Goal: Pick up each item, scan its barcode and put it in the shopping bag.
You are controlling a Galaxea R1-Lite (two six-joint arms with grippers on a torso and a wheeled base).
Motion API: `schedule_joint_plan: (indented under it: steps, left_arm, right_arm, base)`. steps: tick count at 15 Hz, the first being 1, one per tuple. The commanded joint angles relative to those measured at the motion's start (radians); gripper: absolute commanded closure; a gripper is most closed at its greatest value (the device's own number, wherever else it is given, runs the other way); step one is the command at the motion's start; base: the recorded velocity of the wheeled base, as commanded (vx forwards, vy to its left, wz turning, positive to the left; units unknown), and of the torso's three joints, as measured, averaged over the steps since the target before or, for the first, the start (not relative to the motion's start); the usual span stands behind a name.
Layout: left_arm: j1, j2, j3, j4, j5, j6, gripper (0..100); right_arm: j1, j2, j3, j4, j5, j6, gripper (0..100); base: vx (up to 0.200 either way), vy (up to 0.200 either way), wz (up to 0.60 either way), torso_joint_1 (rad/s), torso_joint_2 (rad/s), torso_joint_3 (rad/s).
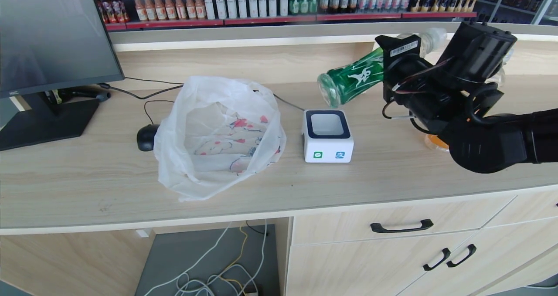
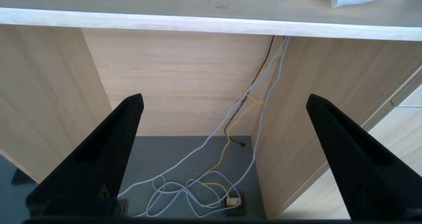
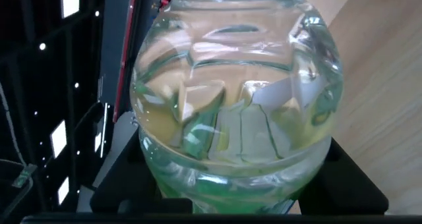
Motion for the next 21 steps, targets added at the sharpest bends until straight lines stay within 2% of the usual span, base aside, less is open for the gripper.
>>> schedule_joint_plan:
  steps: [1,6,11,14,15,17,21]
  left_arm:
    - [0.0,0.0,0.0,0.0,0.0,0.0,0]
    - [0.0,0.0,0.0,0.0,0.0,0.0,0]
    - [0.0,0.0,0.0,-0.001,0.0,0.001,0]
    - [0.0,0.0,0.0,0.0,0.0,0.001,0]
    - [-0.001,0.0,0.0,0.0,0.0,0.001,0]
    - [0.0,0.0,0.0,0.0,0.0,-0.002,0]
    - [-0.001,0.0,0.0,0.0,0.0,0.003,0]
  right_arm:
    - [0.005,-0.068,0.013,0.001,-0.006,-0.076,100]
    - [0.12,-0.218,0.16,-0.007,-0.02,-0.415,100]
    - [0.14,-0.221,0.221,-0.204,-0.015,-0.823,100]
    - [0.143,-0.21,0.263,-0.338,0.023,-0.939,100]
    - [0.137,-0.204,0.31,-0.408,0.106,-1.019,100]
    - [0.129,-0.201,0.352,-0.441,0.273,-1.126,100]
    - [0.077,-0.164,0.353,-0.471,0.275,-1.149,100]
  base:
    - [0.0,0.0,0.0,0.0,0.0,0.0]
    - [0.0,0.0,0.0,0.0,0.0,0.0]
    - [0.0,0.0,0.0,0.0,0.0,0.0]
    - [0.0,0.0,0.0,0.0,0.0,0.0]
    - [0.0,0.0,0.0,0.0,0.0,0.0]
    - [0.0,0.0,0.0,0.0,0.0,0.0]
    - [0.0,0.0,0.0,0.0,0.0,0.0]
